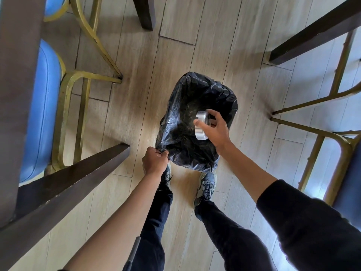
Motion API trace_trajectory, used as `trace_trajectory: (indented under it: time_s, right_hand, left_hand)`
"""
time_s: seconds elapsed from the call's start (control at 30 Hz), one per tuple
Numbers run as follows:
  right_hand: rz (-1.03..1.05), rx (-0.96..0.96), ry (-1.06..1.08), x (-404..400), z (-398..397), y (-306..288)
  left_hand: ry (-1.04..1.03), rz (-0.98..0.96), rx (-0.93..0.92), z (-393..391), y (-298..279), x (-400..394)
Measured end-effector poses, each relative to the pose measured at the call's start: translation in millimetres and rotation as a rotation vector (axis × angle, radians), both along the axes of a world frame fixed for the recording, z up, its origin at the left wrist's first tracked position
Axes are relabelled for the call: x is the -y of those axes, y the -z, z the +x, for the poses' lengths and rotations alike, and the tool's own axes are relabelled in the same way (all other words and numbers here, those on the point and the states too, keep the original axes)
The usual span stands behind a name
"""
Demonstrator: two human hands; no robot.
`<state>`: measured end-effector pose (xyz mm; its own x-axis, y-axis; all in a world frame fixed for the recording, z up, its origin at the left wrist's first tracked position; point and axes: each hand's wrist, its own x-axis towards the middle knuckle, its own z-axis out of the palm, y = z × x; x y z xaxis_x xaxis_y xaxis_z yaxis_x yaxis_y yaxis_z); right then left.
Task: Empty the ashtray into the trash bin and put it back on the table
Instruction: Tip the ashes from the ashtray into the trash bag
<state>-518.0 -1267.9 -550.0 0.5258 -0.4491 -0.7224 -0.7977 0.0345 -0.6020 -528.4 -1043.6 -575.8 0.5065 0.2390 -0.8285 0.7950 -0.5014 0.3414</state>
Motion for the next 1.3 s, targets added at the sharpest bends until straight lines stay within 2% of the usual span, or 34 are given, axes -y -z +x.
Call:
trace_trajectory:
  time_s: [0.33, 0.5, 0.73, 0.8, 1.0, 1.13, 1.3]
  right_hand:
    - [-0.198, -0.03, -0.166, -10, 11, 7]
    - [-0.184, -0.063, -0.236, -21, 12, 5]
    - [-0.277, -0.069, -0.145, -22, 21, -3]
    - [-0.327, -0.059, -0.226, -25, 22, -5]
    - [-0.511, -0.073, -0.701, -27, 12, -7]
    - [-0.529, -0.108, -0.775, -11, -2, -6]
    - [-0.597, -0.078, -0.894, -7, -6, -10]
  left_hand:
    - [0.033, 0.02, -0.018, 0, 0, -3]
    - [0.027, 0.021, -0.035, 1, -2, -2]
    - [0.002, 0.008, -0.052, -2, 13, -7]
    - [-0.006, -0.002, -0.054, -2, 13, -7]
    - [-0.03, -0.02, -0.06, -1, 11, -5]
    - [-0.038, -0.014, -0.067, -5, 24, -6]
    - [-0.045, 0.015, -0.053, 6, -9, 11]
